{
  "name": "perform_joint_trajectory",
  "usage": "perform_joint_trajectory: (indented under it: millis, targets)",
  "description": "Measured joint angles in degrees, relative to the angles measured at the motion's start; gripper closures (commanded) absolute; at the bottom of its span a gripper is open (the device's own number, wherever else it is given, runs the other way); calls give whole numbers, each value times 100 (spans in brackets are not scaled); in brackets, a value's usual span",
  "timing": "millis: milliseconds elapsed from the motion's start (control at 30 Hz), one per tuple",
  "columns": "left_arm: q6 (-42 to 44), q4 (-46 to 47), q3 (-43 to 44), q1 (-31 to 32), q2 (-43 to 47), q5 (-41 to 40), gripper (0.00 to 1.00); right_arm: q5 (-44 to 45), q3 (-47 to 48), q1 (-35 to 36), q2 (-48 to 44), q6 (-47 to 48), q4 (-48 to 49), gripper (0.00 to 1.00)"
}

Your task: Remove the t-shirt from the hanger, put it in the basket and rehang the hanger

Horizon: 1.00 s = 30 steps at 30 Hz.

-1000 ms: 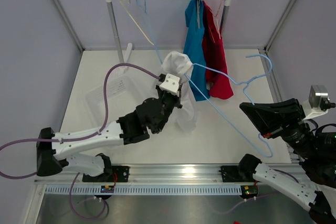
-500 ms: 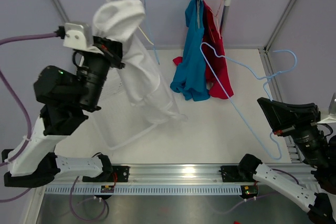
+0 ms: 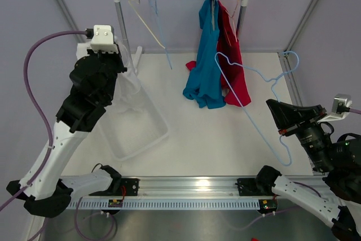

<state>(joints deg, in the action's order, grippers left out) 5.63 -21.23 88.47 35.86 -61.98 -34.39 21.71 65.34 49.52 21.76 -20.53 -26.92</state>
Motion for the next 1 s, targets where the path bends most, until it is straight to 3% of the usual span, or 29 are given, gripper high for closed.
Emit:
perform_joint_trajectory:
  millis: [133,333,400,467,533,567,633,767,1000]
  targets:
    - [-544,15,-872,-551,236,374,100,-162,-15,0,262,-2,4,100]
    - [-1196,175,-2157,-813,758,396,100,-295,-46,0,894,33,52,100]
    - [-1427,144,-2553,-824,981,278,94,-289,-22,0,1172,114,103,100]
    - [-1696,55,-2896,-822,1187,116,78,-260,74,0,1506,232,111,100]
    - [-1910,-24,-3187,-824,1362,-42,55,-155,236,0,1932,393,151,100]
    - [-2039,-72,-3314,-824,1449,-103,28,-114,328,0,2149,487,177,100]
    - [-2135,-258,-3412,-824,1556,-164,1,72,570,0,2614,682,175,100]
    - [-2286,-662,-3204,-831,1558,48,1,358,1029,0,3416,1016,254,100]
    - [-2618,-1040,-2730,-839,2059,1191,1,619,1823,-2,4664,1539,660,100]
